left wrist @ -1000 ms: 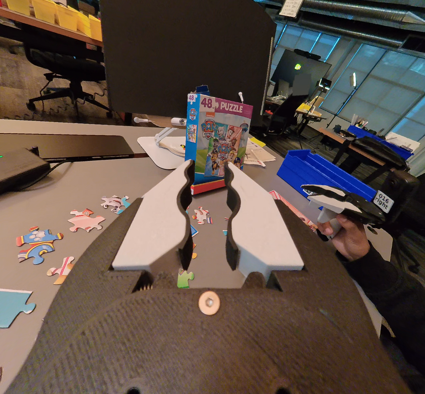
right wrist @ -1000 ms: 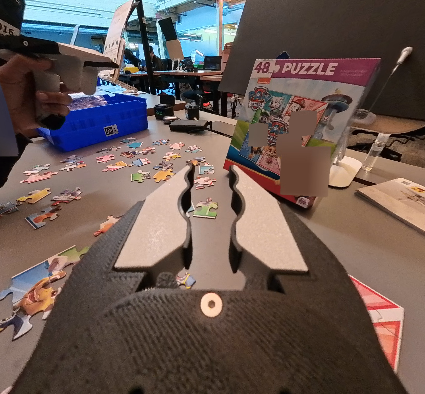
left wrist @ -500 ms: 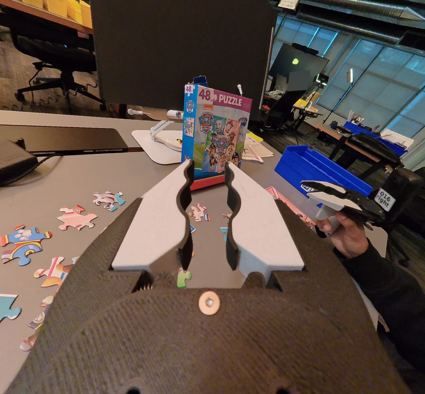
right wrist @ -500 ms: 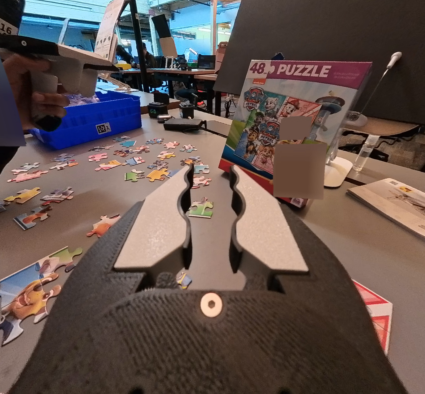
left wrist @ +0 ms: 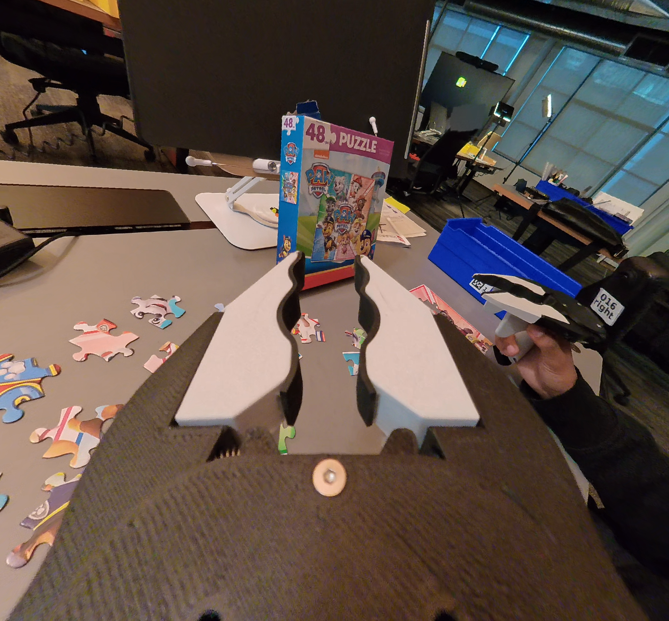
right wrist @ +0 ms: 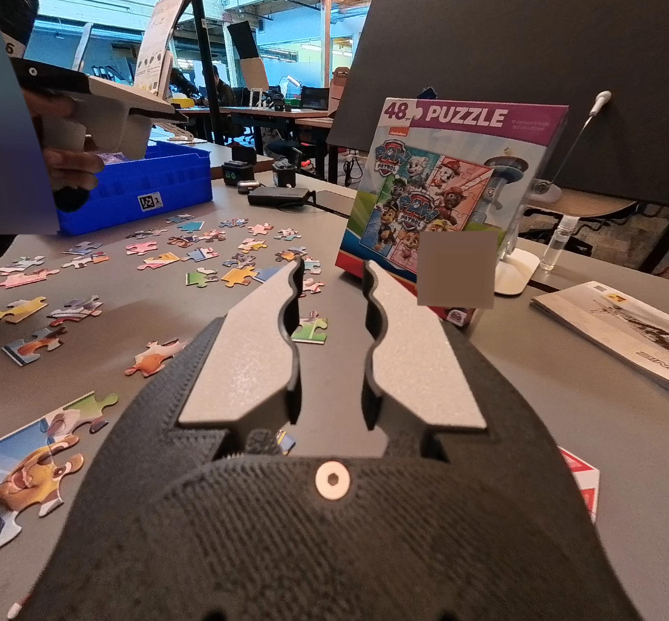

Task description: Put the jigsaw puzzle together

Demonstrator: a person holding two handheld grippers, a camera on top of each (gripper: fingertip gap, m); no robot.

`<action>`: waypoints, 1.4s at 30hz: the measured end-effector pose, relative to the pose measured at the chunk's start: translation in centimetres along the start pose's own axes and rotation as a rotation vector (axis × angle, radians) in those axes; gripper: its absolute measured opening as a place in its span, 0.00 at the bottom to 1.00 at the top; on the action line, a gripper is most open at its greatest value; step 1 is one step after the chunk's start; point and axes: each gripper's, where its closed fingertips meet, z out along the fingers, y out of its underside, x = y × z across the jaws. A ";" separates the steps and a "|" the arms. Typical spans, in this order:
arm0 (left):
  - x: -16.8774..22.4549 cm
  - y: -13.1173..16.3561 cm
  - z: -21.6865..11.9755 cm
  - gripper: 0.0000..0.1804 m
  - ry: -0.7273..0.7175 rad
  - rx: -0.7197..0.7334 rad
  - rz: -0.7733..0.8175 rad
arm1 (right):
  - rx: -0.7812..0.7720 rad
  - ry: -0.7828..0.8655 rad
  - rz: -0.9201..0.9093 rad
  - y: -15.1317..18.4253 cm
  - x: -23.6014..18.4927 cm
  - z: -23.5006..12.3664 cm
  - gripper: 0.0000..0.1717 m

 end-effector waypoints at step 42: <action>-0.1 -0.6 -1.1 0.15 -0.035 -0.015 0.032 | 0.027 0.028 -0.057 -0.8 -0.1 -0.5 0.14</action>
